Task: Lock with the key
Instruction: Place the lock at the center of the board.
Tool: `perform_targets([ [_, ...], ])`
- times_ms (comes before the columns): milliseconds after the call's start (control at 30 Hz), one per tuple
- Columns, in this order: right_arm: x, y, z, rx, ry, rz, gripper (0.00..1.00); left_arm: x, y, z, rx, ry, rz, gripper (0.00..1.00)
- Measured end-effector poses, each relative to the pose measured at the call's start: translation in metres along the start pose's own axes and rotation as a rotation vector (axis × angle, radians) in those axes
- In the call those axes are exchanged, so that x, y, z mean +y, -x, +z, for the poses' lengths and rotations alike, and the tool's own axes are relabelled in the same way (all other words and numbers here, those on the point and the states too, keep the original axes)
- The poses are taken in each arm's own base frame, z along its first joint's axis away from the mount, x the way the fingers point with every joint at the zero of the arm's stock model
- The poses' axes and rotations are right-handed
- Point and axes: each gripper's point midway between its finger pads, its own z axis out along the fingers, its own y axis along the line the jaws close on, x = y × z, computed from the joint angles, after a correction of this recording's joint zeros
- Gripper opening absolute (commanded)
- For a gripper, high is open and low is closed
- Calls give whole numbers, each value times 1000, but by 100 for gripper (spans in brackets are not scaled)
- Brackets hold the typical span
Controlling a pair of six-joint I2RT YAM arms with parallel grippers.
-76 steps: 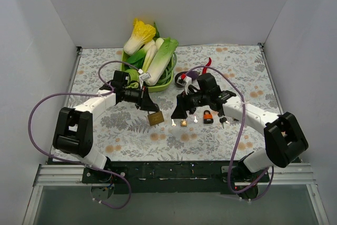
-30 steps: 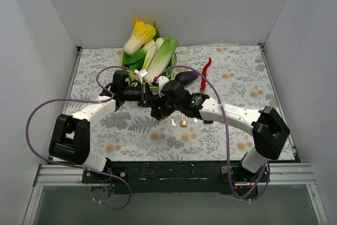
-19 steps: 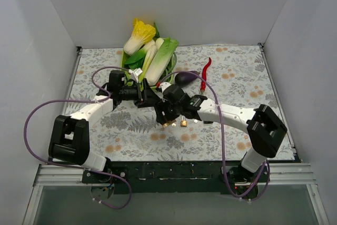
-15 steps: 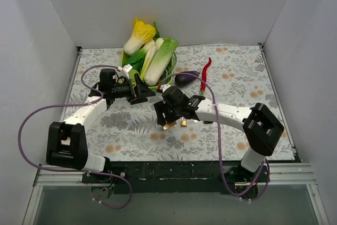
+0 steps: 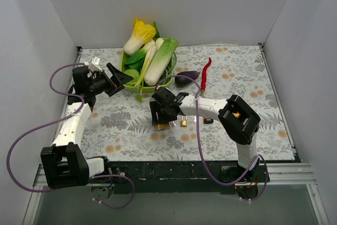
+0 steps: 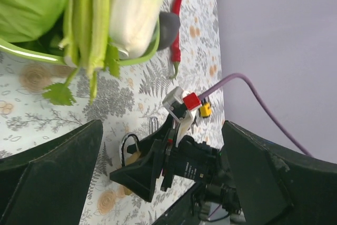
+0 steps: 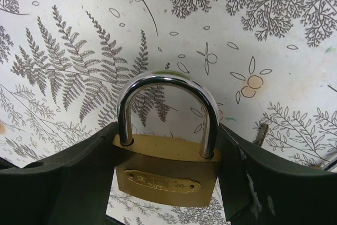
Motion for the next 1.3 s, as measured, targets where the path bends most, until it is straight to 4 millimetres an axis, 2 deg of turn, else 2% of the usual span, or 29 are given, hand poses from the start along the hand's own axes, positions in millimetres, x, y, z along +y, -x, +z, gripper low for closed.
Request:
perform_targets([
  [33,1,2,1,-1,-2,14,11,3,6,-3,-23,14,-9,98],
  [100,2,4,3,-2,-12,36,12,8,14,-7,-54,34,-24,98],
  [200,3,7,5,-5,-30,62,16,11,19,-9,-72,47,-35,98],
  [300,2,9,11,-13,-54,76,24,12,21,-10,-81,53,-41,98],
  [400,3,14,13,-28,-67,94,39,13,22,-11,-85,55,-45,98],
  [433,3,14,14,-28,-69,98,47,14,23,-11,-86,56,-46,98],
  [500,3,15,14,-33,-72,109,50,14,23,-11,-88,57,-46,98],
  [700,3,16,14,-37,-76,133,75,15,24,-12,-92,61,-47,98],
  [733,3,16,14,-37,-76,135,82,15,24,-12,-92,61,-47,98],
  [933,5,18,14,-45,-71,148,87,16,24,-12,-93,62,-49,98],
  [1300,5,20,13,-59,-77,140,89,16,22,-13,-79,65,-50,98],
])
